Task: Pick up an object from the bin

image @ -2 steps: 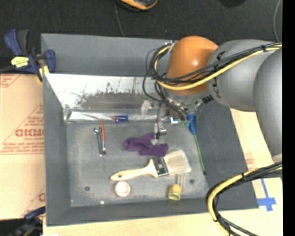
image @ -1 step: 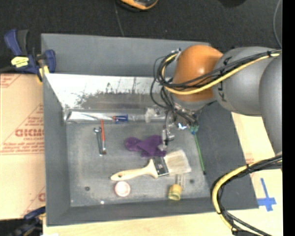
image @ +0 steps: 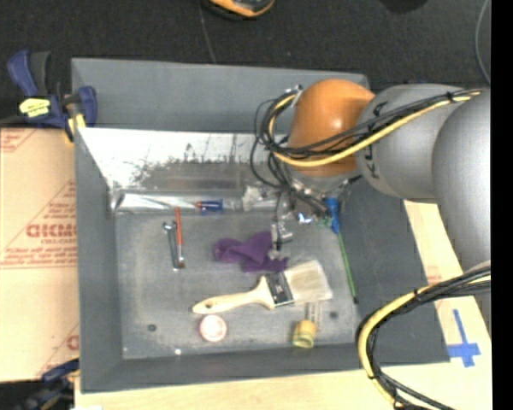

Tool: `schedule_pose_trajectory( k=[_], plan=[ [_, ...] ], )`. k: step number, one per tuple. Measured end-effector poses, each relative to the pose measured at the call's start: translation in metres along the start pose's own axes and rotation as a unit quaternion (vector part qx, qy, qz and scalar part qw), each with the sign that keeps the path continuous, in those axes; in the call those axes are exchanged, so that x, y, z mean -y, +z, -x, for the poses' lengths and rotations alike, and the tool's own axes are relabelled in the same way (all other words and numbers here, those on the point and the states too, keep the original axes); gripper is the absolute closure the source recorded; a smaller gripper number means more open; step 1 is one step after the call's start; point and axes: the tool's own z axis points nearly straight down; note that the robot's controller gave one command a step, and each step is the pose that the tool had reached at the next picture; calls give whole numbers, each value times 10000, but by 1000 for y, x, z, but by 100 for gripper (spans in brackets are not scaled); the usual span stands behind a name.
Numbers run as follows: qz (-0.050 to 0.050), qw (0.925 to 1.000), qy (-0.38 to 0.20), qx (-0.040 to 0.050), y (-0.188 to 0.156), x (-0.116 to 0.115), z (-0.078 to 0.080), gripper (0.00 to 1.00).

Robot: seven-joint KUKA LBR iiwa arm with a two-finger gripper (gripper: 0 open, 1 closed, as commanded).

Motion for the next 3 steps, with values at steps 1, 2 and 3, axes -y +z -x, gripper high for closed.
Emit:
schedule_pose_trajectory(
  k=[1, 2, 3],
  plan=[
    [-15, 10000, -27, -11, -45, 12, -6, 0],
    [17, 10000, 38, 4, -66, -5, -9, 0],
    [-18, 9994, -331, 33, -21, 6, -21, 0]
  ],
)
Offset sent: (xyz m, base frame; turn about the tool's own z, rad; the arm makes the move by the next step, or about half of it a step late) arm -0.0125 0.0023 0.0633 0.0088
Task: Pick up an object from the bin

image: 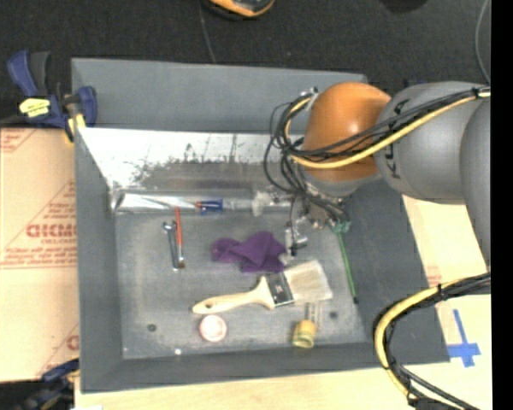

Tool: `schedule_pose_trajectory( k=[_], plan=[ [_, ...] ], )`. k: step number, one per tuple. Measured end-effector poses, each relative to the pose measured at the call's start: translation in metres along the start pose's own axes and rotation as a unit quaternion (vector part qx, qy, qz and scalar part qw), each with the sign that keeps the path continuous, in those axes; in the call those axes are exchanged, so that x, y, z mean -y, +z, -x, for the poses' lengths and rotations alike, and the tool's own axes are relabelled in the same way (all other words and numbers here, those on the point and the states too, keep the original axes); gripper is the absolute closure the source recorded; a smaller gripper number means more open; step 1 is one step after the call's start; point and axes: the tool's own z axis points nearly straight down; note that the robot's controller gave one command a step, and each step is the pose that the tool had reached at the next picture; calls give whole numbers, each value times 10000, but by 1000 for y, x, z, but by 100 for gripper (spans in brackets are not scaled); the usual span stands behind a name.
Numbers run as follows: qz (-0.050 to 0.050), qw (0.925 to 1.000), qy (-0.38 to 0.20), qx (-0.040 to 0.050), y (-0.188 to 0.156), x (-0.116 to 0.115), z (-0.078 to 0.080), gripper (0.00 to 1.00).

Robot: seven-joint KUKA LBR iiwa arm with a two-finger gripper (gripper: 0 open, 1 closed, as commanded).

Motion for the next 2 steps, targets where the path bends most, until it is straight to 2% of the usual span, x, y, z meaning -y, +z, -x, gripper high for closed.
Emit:
schedule_pose_trajectory(
  k=[1, 2],
  plan=[
    [12, 9999, -150, -21, 20, 7, -9, 0],
    [1, 10000, -42, 5, -28, 0, -10, 0]
  ],
)
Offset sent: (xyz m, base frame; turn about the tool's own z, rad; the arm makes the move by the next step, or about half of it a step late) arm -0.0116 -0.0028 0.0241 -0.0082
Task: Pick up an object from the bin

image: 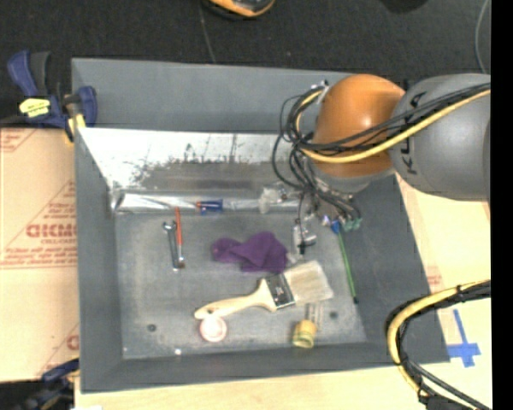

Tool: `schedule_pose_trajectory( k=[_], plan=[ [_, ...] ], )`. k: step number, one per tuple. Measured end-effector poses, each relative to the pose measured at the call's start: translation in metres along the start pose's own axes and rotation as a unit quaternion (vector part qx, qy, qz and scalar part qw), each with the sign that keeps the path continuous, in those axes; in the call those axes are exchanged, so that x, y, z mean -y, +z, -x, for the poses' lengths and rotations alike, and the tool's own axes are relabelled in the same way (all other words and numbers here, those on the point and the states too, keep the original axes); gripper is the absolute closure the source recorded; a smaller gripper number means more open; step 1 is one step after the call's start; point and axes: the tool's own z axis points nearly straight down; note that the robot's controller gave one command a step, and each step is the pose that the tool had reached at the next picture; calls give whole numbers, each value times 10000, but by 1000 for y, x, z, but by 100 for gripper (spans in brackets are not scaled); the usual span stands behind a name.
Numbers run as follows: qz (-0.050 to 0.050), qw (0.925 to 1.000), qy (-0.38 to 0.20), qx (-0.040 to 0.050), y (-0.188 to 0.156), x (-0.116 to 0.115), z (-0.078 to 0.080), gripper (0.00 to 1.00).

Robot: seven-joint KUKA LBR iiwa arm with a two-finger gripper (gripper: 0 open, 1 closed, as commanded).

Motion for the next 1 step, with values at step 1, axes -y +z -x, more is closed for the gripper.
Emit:
schedule_pose_trajectory(
  k=[1],
  plan=[
    [3, 10000, -55, -16, -18, 4, -3, 0]
  ],
)
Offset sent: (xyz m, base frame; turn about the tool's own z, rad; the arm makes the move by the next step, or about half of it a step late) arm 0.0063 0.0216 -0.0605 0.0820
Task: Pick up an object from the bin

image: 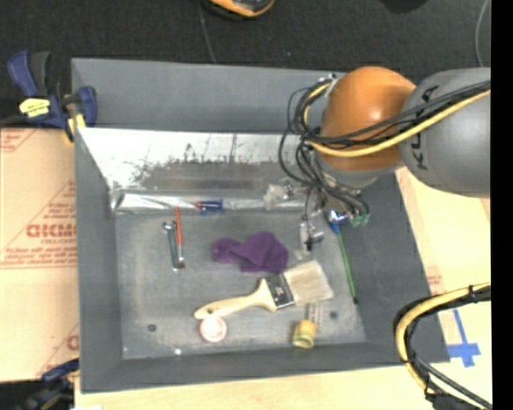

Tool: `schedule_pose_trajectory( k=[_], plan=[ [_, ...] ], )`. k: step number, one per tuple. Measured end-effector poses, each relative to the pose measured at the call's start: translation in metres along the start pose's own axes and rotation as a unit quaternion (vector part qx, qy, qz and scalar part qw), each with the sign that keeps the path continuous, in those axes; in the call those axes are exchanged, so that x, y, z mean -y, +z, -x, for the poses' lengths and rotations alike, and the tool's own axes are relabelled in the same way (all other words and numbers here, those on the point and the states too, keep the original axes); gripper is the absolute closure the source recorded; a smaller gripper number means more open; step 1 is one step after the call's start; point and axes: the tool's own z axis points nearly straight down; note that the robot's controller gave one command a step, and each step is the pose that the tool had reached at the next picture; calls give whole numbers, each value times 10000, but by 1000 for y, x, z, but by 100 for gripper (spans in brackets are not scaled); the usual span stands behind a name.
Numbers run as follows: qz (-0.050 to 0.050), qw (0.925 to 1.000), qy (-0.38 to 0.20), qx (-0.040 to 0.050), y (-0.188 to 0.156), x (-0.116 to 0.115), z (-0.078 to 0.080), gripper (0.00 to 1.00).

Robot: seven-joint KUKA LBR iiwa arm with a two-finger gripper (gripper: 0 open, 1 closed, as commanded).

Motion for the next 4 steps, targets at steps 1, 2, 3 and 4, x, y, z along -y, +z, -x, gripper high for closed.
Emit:
schedule_pose_trajectory(
  k=[1, 2, 3, 4],
  plan=[
    [-5, 9992, 409, 46, 62, -16, 13, 0],
    [-31, 9994, -330, 91, 78, -43, 30, 100],
    [-30, 9994, -327, 91, 78, -43, 30, 100],
    [-25, 9996, -248, 113, 52, -45, 28, 100]
  ],
)
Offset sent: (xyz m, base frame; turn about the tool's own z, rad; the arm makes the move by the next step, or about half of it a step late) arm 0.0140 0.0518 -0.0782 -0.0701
